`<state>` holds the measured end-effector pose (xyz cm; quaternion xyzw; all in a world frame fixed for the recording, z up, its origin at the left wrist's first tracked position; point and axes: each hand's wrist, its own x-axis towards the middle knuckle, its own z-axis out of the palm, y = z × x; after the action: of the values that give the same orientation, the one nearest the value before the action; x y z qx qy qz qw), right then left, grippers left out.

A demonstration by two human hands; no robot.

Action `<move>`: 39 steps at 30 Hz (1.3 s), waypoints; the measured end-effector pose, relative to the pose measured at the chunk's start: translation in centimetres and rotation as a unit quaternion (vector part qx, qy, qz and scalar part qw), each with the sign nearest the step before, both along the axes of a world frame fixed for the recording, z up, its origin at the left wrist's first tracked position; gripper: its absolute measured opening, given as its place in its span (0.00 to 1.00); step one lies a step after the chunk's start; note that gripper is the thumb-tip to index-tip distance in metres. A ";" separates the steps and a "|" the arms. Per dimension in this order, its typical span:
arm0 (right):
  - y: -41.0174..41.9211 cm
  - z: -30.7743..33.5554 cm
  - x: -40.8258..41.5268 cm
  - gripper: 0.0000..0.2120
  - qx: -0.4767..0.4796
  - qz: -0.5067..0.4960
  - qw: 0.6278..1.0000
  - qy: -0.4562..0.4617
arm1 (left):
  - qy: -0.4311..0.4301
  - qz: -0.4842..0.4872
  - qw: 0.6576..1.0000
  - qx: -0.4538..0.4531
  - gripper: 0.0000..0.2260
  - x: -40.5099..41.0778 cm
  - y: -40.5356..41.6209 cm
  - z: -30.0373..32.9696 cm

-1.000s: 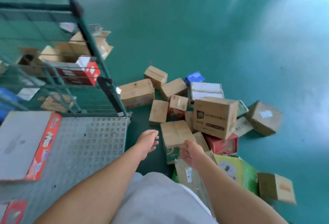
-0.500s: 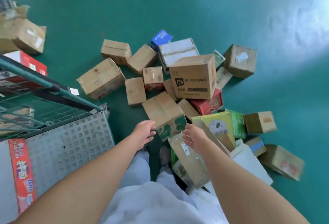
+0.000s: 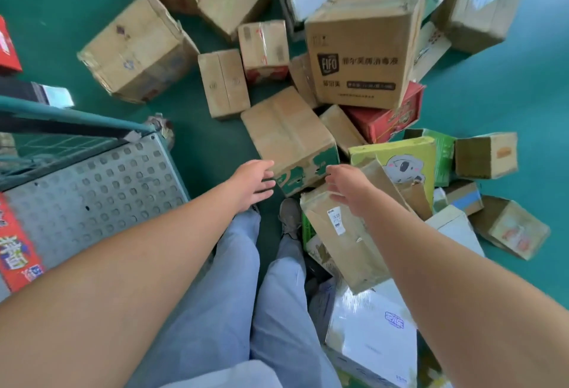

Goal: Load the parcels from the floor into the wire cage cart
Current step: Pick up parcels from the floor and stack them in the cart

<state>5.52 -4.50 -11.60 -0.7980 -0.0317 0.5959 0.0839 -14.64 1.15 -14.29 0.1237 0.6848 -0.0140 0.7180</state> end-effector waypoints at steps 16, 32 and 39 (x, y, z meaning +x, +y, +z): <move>6.8 -26.0 5.5 0.34 -0.033 0.169 0.976 -0.130 | 0.082 0.027 0.989 -0.124 0.29 4.5 -0.4 -24.8; 8.3 -14.1 -1.3 0.26 0.033 0.105 0.993 -0.051 | 0.083 0.133 0.987 -0.017 0.27 -4.8 2.6 -13.9; 6.0 3.1 -7.1 0.33 0.099 0.115 0.987 -0.045 | 0.151 0.146 0.975 0.076 0.35 -9.9 -0.1 4.2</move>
<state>-1.53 1.45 -8.52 -0.8029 -0.1865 0.5586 0.0919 -24.52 1.09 -10.08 0.0736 0.7953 0.1243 0.5887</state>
